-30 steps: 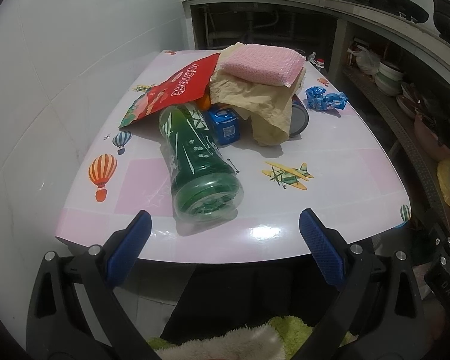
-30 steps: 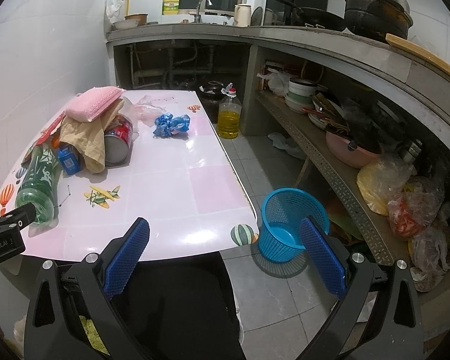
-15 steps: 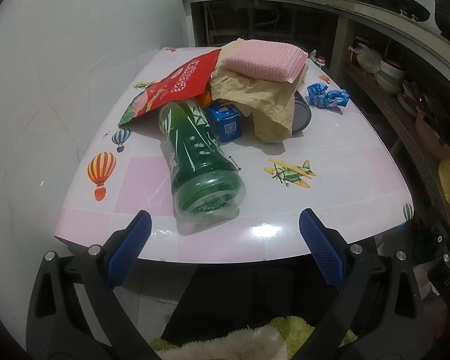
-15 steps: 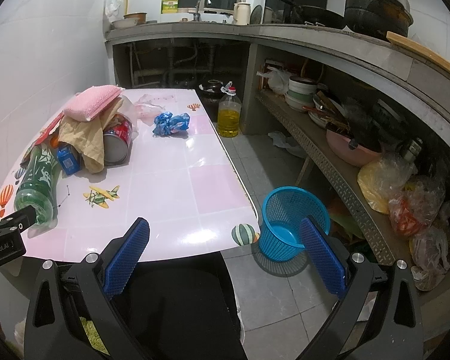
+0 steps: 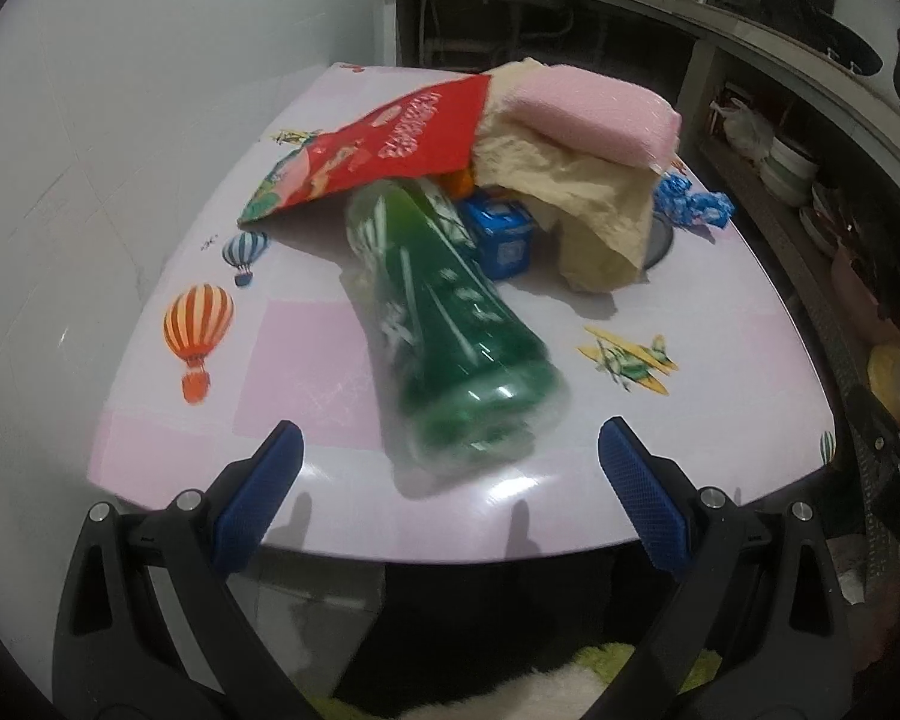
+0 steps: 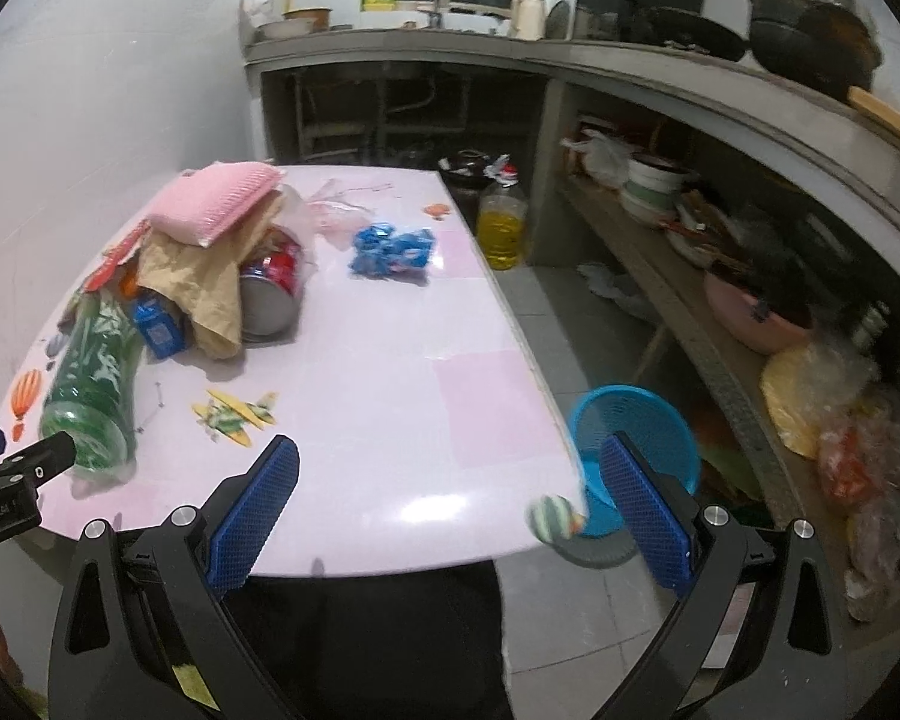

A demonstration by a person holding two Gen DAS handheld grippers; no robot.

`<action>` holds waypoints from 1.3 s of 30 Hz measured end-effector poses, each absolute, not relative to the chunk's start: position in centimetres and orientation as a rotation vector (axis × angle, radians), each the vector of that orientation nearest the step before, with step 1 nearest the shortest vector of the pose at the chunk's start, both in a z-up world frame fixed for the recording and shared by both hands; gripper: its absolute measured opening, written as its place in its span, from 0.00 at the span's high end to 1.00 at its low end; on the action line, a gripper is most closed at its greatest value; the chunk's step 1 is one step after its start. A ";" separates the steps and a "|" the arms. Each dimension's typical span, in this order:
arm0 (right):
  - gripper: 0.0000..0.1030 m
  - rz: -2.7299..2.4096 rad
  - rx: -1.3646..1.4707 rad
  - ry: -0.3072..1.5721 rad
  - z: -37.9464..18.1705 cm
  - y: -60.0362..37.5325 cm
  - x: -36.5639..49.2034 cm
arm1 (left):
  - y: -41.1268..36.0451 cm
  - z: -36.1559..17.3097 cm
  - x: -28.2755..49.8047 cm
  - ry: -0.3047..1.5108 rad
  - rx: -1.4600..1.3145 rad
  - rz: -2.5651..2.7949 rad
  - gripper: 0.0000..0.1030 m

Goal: Collect trash
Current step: 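Grasp the red snack bag with the left tool while the right tool grasps the pink sponge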

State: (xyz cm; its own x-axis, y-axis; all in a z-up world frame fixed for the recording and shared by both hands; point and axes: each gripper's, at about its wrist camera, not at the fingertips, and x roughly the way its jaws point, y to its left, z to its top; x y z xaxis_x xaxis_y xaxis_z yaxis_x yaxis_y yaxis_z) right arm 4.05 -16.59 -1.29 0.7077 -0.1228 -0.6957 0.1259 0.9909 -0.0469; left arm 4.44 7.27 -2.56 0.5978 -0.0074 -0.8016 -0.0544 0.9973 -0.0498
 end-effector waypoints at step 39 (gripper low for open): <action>0.05 0.368 0.019 0.685 2.1 -12.3 16.2 | 12.4 -11.4 18.8 0.578 1.083 0.003 0.78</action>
